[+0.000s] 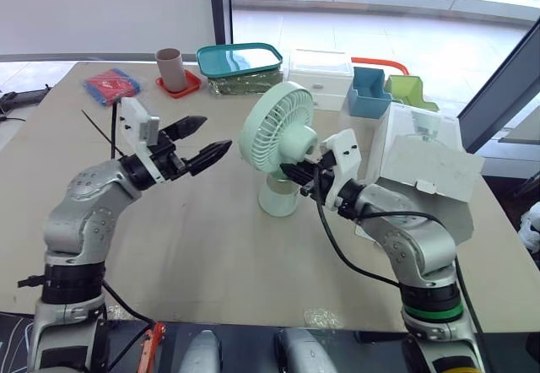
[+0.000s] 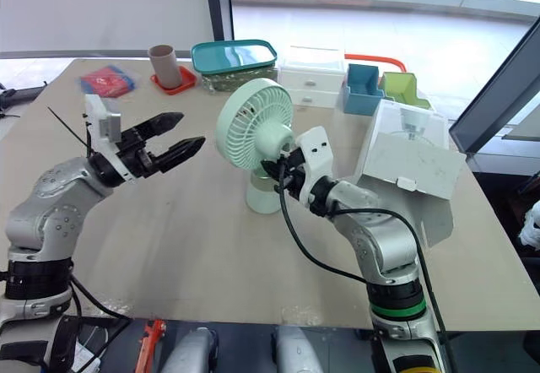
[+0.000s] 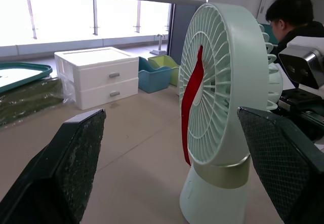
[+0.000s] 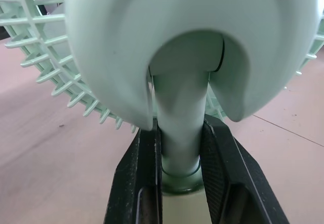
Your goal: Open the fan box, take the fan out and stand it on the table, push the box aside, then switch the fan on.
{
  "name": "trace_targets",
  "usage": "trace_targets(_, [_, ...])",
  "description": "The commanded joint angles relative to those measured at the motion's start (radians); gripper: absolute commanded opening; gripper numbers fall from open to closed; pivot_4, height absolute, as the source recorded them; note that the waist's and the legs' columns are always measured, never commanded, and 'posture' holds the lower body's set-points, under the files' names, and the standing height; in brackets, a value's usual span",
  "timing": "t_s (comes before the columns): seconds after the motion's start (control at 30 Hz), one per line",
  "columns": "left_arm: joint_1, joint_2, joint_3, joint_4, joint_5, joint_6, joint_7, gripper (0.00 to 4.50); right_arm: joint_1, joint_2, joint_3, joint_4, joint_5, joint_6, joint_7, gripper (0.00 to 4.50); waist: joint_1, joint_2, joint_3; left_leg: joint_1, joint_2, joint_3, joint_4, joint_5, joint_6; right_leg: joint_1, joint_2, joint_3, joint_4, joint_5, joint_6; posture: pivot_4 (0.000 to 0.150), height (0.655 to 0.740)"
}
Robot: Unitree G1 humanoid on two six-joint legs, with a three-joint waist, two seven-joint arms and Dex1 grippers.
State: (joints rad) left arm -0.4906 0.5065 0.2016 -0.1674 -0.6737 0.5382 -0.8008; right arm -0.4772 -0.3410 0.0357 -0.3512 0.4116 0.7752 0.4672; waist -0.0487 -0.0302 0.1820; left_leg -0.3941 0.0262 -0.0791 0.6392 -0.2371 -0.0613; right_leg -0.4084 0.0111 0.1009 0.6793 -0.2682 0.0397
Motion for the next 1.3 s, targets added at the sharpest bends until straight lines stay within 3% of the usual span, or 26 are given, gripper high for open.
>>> trace_targets(0.03, [0.018,0.062,0.030,-0.037,-0.056,0.043,-0.052,4.42,-0.010,-0.025,-0.038,-0.019,0.054,-0.047,0.076,0.43,-0.001,0.000,0.000,0.000,0.000,0.000,0.000,0.000,0.000,0.000,0.000,0.000,0.000,0.000,0.000,0.150,0.7400])
trace_targets(0.17, [0.050,0.130,0.014,0.015,-0.010,0.017,-0.104,4.42,-0.026,-0.065,-0.055,-0.008,0.134,-0.078,0.218,0.43,-0.002,0.001,0.001,0.000,0.000,0.000,-0.001,0.000,0.000,-0.001,0.000,0.000,0.000,0.000,-0.001,0.150,0.7400])
trace_targets(0.37, [0.112,0.145,-0.042,0.042,0.093,-0.080,-0.138,4.42,-0.037,-0.124,-0.036,-0.009,0.229,-0.087,0.409,0.43,-0.002,0.001,0.001,0.000,0.000,0.000,-0.001,0.000,0.000,-0.001,0.000,-0.001,0.000,-0.001,-0.002,0.150,0.7400])
trace_targets(0.6, [0.212,0.136,-0.114,-0.018,0.121,-0.103,-0.194,4.42,-0.002,-0.190,0.092,0.003,0.143,-0.206,0.570,0.43,-0.001,0.001,0.001,0.000,0.001,-0.001,-0.001,0.000,0.000,-0.001,0.000,-0.002,0.000,-0.001,-0.002,0.150,0.7400])
trace_targets(0.77, [0.289,0.139,-0.148,-0.044,0.146,-0.125,-0.199,4.42,0.011,-0.160,0.139,0.058,0.100,-0.310,0.612,0.43,-0.002,0.001,0.001,0.000,0.001,-0.001,-0.001,0.000,0.001,-0.001,0.000,-0.002,0.000,-0.002,-0.002,0.150,0.7400])
trace_targets(0.93, [0.295,0.151,-0.187,-0.027,0.191,-0.179,-0.242,3.02,0.023,-0.151,0.159,0.093,0.067,-0.371,0.630,0.43,0.000,0.000,0.001,0.001,0.001,-0.001,-0.001,0.000,0.000,0.000,0.000,-0.002,0.000,-0.002,-0.003,0.150,0.7400])
trace_targets(1.17, [0.320,0.120,-0.250,-0.022,0.243,-0.225,-0.240,0.53,0.028,-0.146,0.164,0.118,0.048,-0.407,0.643,0.43,0.000,0.000,0.001,0.001,0.001,-0.001,-0.001,0.000,0.000,0.000,0.001,-0.002,0.001,-0.002,-0.003,0.150,0.7400])
trace_targets(1.2, [0.322,0.117,-0.256,-0.021,0.245,-0.228,-0.240,0.29,0.029,-0.147,0.163,0.118,0.049,-0.406,0.643,0.43,0.000,0.000,0.001,0.001,0.001,-0.001,-0.001,0.000,0.000,0.000,0.000,-0.002,0.001,-0.002,-0.003,0.150,0.7400])
trace_targets(1.3, [0.313,0.114,-0.269,-0.014,0.254,-0.237,-0.250,0.14,0.034,-0.152,0.163,0.119,0.045,-0.406,0.642,0.43,0.001,0.000,0.001,0.001,0.001,-0.002,0.000,0.000,0.000,0.001,0.000,-0.003,0.001,-0.001,-0.003,0.150,0.7400])
